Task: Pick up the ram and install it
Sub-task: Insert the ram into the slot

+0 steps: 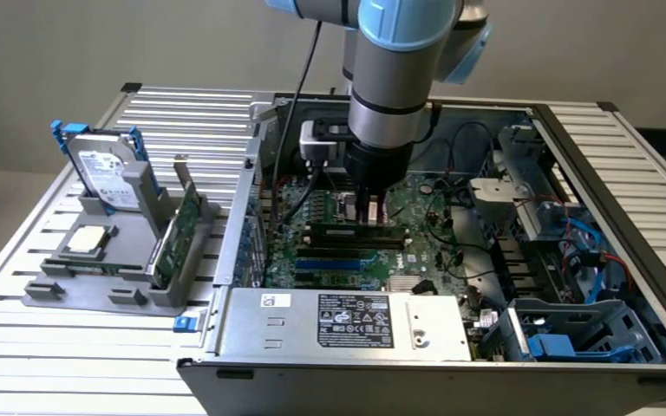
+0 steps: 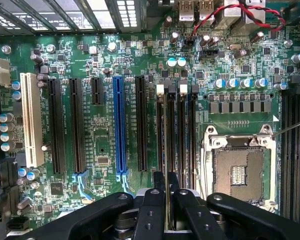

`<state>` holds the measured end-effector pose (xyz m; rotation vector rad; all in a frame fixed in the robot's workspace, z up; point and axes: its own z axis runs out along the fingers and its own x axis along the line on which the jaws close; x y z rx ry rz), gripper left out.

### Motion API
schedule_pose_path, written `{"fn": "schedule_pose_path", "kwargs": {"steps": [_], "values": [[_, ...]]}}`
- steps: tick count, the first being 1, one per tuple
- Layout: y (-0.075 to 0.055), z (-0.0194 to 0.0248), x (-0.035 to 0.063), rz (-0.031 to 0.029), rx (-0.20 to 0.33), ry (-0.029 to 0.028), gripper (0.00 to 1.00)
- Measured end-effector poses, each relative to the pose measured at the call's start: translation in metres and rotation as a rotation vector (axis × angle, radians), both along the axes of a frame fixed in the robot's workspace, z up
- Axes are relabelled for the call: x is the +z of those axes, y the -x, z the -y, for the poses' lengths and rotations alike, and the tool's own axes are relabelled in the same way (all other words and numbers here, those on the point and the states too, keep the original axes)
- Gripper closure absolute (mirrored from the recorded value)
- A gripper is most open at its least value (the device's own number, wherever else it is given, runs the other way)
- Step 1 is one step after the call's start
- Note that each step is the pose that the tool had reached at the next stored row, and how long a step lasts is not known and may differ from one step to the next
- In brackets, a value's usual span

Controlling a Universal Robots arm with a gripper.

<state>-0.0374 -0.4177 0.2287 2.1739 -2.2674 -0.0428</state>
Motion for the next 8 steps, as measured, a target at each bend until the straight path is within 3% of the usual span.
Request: {"fn": "schedule_pose_path", "kwargs": {"steps": [8], "values": [[-0.0001, 0.0, -0.0011, 0.0044, 0.0, -0.0001, 0.86]]}}
